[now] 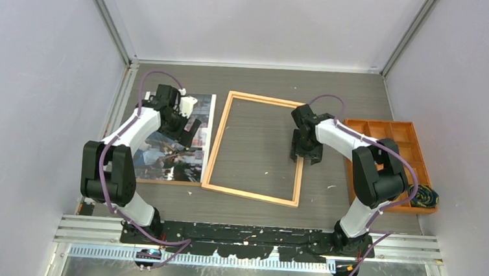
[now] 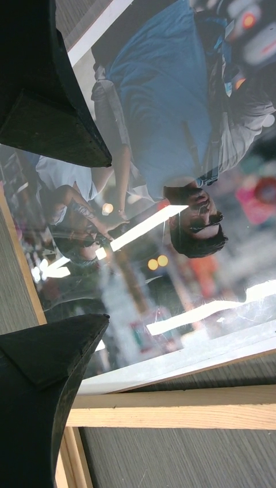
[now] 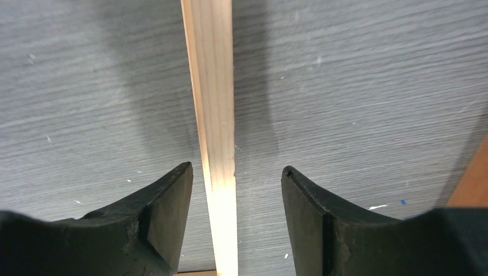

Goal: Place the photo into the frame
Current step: Turn over the photo frame at the center of the board, then adjust the photo frame at the center of the board.

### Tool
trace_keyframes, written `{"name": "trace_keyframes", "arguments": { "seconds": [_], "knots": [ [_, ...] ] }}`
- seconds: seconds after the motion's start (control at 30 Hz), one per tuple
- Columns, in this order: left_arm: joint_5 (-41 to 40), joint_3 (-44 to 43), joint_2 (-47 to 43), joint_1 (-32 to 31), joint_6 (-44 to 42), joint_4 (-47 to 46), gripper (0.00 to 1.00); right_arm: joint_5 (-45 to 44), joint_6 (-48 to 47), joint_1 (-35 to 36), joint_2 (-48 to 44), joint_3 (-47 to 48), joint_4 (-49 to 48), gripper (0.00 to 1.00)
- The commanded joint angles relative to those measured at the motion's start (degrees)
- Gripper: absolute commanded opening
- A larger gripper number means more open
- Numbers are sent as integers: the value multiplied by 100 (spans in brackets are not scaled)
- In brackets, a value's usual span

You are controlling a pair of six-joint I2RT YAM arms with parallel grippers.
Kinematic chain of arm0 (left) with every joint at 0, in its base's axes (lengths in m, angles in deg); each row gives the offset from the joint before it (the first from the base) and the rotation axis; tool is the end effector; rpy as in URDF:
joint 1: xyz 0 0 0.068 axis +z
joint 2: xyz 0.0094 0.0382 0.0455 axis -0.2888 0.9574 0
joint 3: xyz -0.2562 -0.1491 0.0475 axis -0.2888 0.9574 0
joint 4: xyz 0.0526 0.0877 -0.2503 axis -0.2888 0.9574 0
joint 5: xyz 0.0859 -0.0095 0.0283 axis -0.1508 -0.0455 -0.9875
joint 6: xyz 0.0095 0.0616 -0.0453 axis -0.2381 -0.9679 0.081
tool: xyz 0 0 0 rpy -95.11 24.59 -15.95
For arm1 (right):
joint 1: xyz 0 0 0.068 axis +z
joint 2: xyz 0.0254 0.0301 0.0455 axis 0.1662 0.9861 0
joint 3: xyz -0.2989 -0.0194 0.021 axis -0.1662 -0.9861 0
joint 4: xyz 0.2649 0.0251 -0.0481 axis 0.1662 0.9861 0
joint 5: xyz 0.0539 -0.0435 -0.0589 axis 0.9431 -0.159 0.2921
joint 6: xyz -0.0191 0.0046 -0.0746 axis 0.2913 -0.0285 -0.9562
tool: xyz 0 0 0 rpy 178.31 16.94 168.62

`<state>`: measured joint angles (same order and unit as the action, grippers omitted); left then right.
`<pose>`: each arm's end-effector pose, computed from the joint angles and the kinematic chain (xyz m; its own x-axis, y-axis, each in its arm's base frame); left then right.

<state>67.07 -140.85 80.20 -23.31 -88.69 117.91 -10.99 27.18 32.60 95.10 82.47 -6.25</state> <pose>0.3256 -0.0464 0.2217 -0.8314 0.3627 -0.4210 0.4061 0.9137 -0.0149 0.3106 0.1198 0.1626 -0.9642 0.1077 -0.2422 0.1252 0.9904 -0.0579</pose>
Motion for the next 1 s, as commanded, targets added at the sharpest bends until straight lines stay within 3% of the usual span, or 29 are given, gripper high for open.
{"name": "trace_keyframes", "arguments": {
  "seconds": [0.0, 0.23, 0.37, 0.53, 0.7, 0.97],
  "knots": [
    [46, -58, -163, -20, -104, 90, 100, -691, 183, 62, -214, 595, 237, 64],
    [386, -469, -258, 514, -135, 658, 100, -1198, 739, 1292, 21, 1986, 299, 72],
    [431, -603, -282, 1057, -277, 906, 100, -716, 1115, 1631, 627, 2675, 396, 76],
    [415, -322, -586, 1293, -462, 865, 100, -680, 1354, 1656, 399, 1835, 78, 75],
    [650, -113, -707, 1216, -438, 797, 100, -507, 1354, 1229, 80, 920, -167, 74],
    [57, 427, -876, -172, -255, 236, 100, -1, 953, 184, 24, 471, -245, 71]
  ]
}}
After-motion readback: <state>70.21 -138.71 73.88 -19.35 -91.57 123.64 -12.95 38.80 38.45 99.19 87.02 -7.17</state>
